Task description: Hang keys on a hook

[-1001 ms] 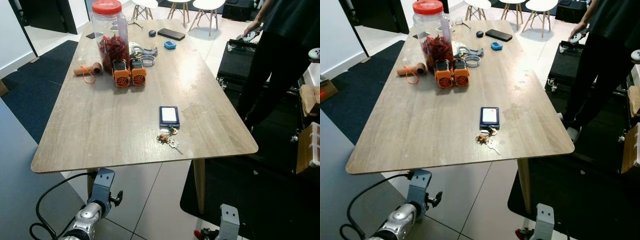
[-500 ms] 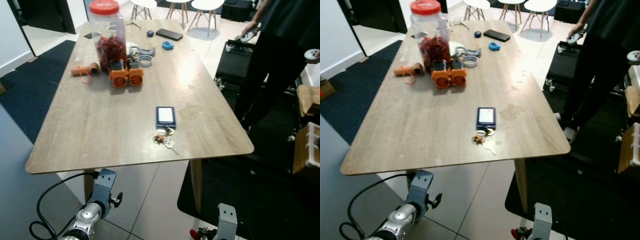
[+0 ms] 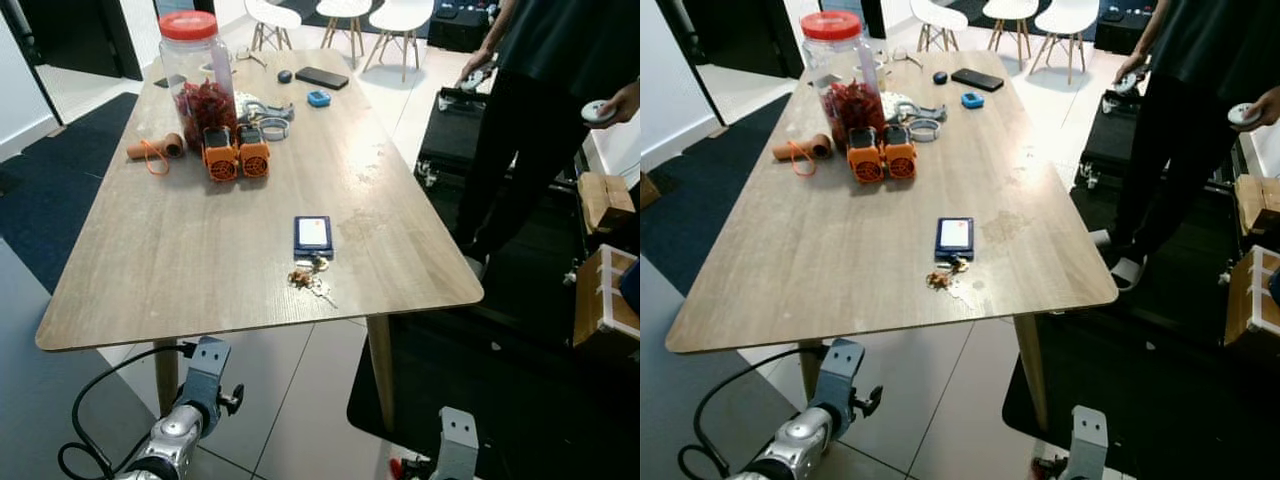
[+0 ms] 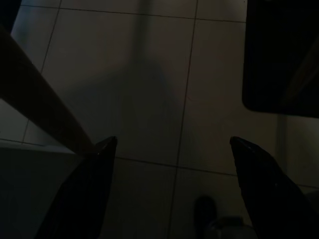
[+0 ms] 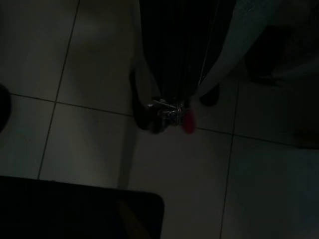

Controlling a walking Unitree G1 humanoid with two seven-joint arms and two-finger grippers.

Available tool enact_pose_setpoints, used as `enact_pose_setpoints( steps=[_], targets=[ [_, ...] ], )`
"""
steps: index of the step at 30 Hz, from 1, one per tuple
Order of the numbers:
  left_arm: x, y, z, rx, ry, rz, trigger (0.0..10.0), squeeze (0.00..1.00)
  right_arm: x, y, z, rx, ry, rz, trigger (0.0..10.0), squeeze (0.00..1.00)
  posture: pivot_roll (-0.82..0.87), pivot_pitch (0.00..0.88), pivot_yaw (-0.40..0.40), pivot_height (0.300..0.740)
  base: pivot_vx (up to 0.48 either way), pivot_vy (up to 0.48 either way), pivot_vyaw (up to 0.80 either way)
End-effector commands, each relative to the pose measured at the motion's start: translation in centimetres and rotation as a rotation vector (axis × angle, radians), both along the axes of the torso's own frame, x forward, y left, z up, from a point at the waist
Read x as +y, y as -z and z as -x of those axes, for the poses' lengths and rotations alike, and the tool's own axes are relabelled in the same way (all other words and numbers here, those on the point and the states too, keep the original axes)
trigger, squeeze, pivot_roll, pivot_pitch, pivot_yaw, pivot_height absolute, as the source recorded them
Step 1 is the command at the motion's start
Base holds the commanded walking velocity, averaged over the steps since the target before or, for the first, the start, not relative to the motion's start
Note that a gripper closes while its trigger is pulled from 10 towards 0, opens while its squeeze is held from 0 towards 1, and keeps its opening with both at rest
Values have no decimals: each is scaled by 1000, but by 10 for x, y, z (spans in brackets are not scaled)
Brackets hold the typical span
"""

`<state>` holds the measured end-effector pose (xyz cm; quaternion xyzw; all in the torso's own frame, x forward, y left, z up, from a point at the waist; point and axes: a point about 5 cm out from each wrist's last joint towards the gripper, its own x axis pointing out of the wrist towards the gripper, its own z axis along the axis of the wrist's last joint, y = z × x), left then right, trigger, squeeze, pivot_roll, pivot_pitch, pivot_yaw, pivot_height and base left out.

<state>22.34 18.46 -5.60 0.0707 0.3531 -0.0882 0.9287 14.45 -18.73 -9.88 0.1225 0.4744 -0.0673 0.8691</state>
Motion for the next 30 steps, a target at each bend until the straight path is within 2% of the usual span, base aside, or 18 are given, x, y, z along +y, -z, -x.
enact_pose_setpoints(
  steps=[1,3,7,11,14,30],
  targets=[
    [7,1,2,15,3,-25,10000,0,0,0,0,-3,3,0,10000,0,90,23,-13,740,0,0,0],
    [7,1,1,15,2,-31,10000,0,0,0,1,-2,3,0,10000,0,89,21,-12,740,0,0,0],
    [7,1,1,19,27,-63,10000,0,0,0,1,-1,2,-1,10000,0,88,21,-13,740,0,-480,0],
    [7,1,1,24,21,-59,10000,0,0,0,1,-1,2,0,10000,0,87,20,-12,740,0,-457,0],
    [8,2,2,31,-11,-43,10000,0,0,0,1,0,4,-1,10000,0,85,19,-10,740,0,0,0],
    [9,1,2,37,2,-50,10000,0,0,1,4,4,9,-1,10000,0,86,8,-5,740,0,0,0]
  ],
)
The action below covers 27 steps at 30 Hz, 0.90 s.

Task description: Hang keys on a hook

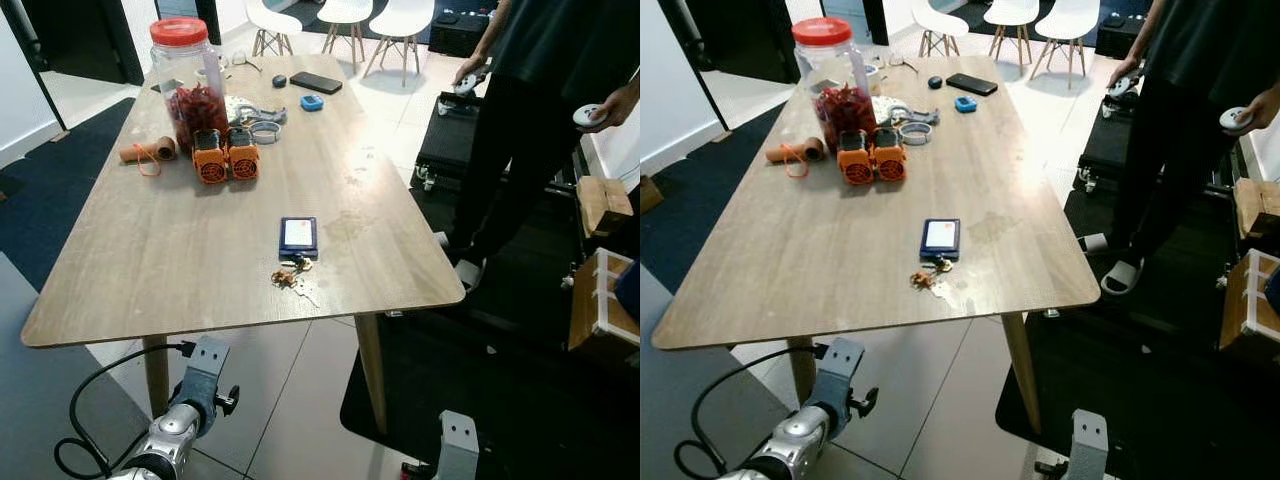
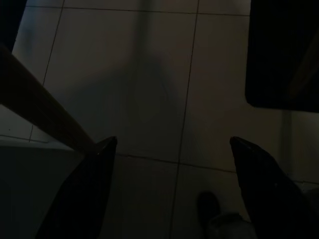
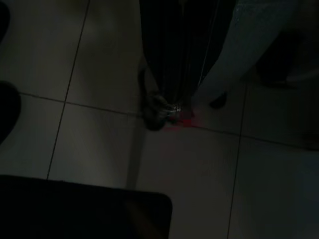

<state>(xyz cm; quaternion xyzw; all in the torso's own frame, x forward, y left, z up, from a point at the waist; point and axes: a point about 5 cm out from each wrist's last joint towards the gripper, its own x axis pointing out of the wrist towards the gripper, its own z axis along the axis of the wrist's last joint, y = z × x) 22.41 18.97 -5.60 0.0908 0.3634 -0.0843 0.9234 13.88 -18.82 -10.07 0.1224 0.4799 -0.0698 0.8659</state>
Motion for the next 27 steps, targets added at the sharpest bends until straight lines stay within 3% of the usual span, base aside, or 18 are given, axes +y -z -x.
enact_pose_setpoints(
  steps=[1,7,10,13,27],
  targets=[
    [4,1,2,18,-3,-9,10000,0,0,-1,-2,-9,5,-2,10000,0,87,8,-5,740,0,0,0],
    [4,0,1,17,22,-27,10000,0,1,-1,-2,-10,6,-3,10000,0,88,13,-4,740,0,0,0],
    [4,1,2,22,30,-36,10000,0,1,-1,-3,-11,7,-4,10000,0,87,15,-3,740,0,-480,0],
    [5,2,3,33,-24,-7,10000,0,1,-1,-3,-11,9,-5,10000,0,87,17,-2,740,0,0,0],
    [5,0,0,24,-6,-14,10000,0,1,-1,-2,-13,18,-5,10000,0,86,24,-1,740,0,0,0]
  ],
)
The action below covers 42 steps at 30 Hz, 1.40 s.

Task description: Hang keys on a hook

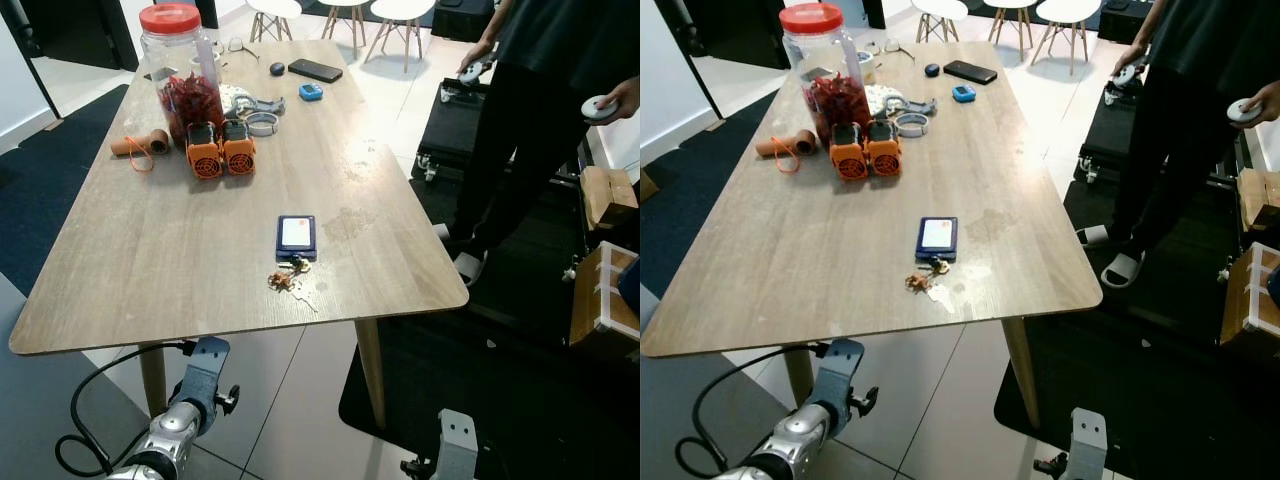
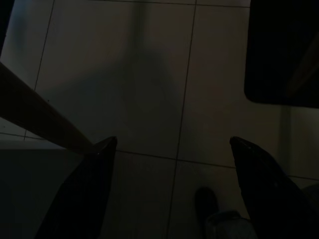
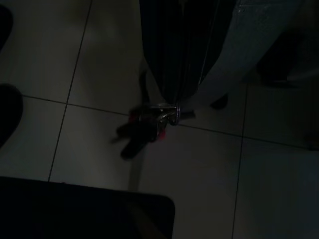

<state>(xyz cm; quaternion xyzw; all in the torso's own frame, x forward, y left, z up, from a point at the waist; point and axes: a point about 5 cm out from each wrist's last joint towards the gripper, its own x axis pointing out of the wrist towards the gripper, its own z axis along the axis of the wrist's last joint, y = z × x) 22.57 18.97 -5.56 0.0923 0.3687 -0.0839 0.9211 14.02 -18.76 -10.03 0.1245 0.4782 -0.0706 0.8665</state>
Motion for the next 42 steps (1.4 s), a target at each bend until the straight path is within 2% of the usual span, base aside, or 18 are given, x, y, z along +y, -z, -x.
enact_pose_setpoints(
  steps=[1,14,42],
  targets=[
    [5,1,2,13,-6,-10,10000,0,0,0,-1,-12,16,-3,10000,0,86,24,-1,740,0,0,0],
    [3,1,1,6,-15,-3,10000,0,3,-2,-4,-31,21,-19,10000,0,80,25,3,740,0,0,0],
    [5,1,2,6,-10,10,10000,0,4,0,-1,-17,29,-26,10000,0,83,28,3,740,-18,0,0]
  ],
)
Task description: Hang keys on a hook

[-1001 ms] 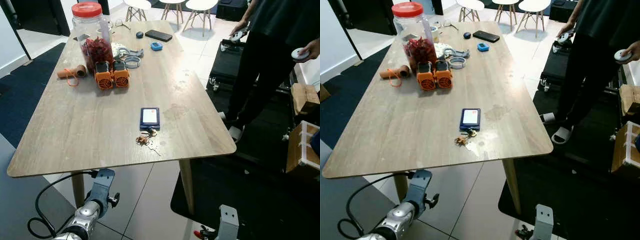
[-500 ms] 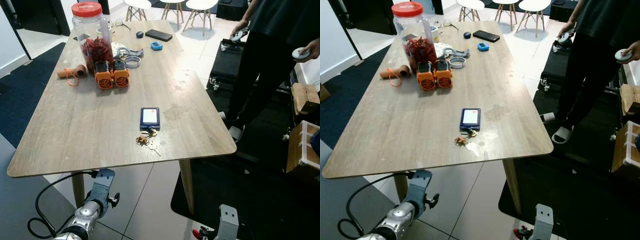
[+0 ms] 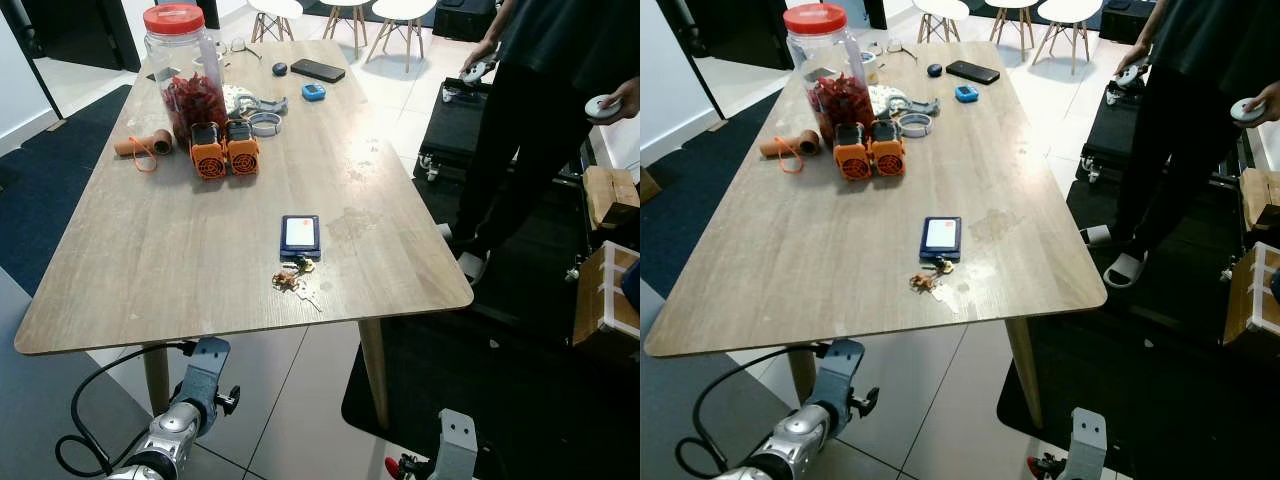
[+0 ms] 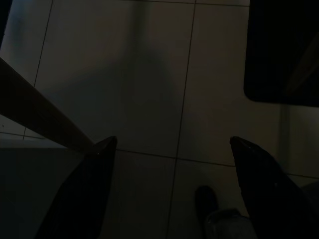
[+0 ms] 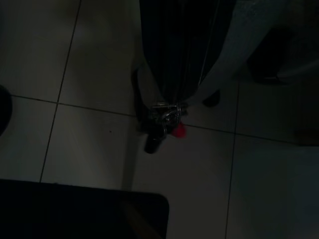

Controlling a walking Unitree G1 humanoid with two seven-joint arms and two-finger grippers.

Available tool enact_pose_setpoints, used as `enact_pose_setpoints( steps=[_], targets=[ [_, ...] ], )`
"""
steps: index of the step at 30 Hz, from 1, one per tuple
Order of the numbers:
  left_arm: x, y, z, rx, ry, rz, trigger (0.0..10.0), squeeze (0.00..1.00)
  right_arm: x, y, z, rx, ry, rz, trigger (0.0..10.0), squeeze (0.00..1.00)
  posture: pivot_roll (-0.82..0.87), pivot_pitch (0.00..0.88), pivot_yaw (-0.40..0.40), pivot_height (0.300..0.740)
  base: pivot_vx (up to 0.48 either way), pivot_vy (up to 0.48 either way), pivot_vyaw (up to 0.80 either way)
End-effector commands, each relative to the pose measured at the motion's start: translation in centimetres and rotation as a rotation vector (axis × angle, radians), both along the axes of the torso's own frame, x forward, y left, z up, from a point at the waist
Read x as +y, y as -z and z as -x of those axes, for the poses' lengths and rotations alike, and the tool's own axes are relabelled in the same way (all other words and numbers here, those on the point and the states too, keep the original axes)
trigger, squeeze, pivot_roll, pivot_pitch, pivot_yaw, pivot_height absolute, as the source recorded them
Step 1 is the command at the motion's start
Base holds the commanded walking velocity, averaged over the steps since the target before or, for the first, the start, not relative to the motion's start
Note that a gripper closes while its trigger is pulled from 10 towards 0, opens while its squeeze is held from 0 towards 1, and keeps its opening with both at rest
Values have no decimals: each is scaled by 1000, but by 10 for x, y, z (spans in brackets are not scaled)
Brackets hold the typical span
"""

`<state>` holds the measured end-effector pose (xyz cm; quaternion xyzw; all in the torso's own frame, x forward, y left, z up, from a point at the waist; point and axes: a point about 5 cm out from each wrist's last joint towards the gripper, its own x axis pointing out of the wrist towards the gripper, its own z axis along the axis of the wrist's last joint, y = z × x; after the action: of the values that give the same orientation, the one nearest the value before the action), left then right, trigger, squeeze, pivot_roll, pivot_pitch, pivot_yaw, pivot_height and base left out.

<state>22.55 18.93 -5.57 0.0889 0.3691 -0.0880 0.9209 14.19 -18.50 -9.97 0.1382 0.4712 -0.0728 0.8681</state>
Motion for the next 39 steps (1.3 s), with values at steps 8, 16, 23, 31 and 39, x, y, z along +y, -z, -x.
enact_pose_setpoints(
  steps=[8,16,23,31,39],
  targets=[
    [5,0,2,4,-14,0,10000,0,2,0,1,-1,10,-6,10000,0,83,27,4,740,-255,0,0],
    [5,1,2,4,-11,0,10000,0,2,1,1,1,9,-6,10000,0,83,28,4,740,-254,0,0],
    [5,1,2,4,-10,-1,10000,0,2,1,2,1,8,-6,10000,0,84,29,4,740,-257,0,0],
    [7,0,3,5,-5,-4,10000,0,3,1,2,2,8,-9,10000,0,86,29,6,740,-256,0,0],
    [8,0,2,7,-5,-13,10000,0,4,1,2,3,7,-9,10000,0,88,30,6,740,-154,0,0]
  ],
)
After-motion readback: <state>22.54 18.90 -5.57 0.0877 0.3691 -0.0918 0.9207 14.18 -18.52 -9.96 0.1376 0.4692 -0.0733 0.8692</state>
